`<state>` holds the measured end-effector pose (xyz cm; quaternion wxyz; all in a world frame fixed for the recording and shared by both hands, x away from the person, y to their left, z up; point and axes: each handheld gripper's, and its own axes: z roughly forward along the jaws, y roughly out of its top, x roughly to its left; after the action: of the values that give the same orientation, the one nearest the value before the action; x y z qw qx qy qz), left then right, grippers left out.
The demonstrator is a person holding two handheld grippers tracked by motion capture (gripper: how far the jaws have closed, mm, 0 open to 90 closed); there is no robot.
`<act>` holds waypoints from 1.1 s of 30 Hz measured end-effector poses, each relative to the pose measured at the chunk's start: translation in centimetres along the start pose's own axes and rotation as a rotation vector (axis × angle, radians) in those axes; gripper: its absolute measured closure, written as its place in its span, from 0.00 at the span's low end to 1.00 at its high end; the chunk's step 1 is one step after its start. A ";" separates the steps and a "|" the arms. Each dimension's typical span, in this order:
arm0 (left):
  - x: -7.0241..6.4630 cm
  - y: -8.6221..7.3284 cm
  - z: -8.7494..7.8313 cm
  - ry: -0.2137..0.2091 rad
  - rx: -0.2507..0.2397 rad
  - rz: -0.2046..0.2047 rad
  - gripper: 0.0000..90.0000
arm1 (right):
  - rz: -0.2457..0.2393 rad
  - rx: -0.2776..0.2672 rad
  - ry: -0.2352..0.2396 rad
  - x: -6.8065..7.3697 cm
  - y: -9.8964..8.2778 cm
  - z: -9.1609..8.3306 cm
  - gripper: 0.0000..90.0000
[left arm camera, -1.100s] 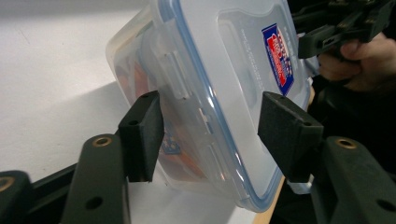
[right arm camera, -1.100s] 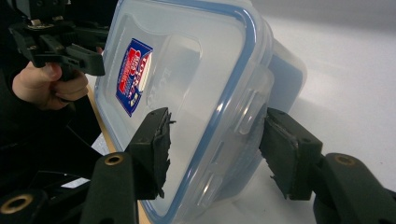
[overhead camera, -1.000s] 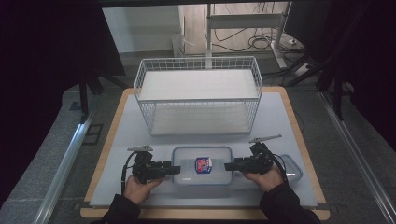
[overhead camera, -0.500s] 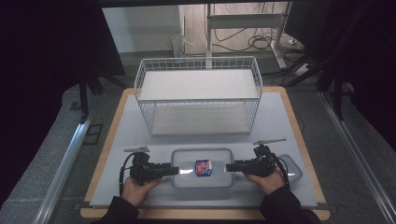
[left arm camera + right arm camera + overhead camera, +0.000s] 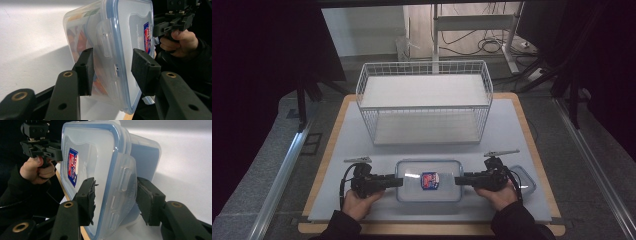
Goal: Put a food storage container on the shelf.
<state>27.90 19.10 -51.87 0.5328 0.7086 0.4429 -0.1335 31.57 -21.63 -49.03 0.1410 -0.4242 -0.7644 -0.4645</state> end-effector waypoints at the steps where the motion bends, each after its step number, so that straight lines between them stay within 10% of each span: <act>1: 0.0 0.0 0.0 -0.003 0.000 0.001 0.60 | -0.006 0.005 -0.003 0.0 0.0 0.0 0.55; 20: -0.6 1.0 0.1 0.032 -0.012 -0.020 0.61 | -0.019 -0.023 -0.044 0.8 0.5 -0.4 0.58; 33: -3.0 5.5 -1.8 0.048 -0.051 0.075 0.60 | -0.073 -0.108 -0.029 2.6 3.6 -2.4 0.58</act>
<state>29.88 18.97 -45.70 0.5446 0.7140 0.4318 -0.0849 32.36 -21.50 -44.09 0.0899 -0.4098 -0.7553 -0.5035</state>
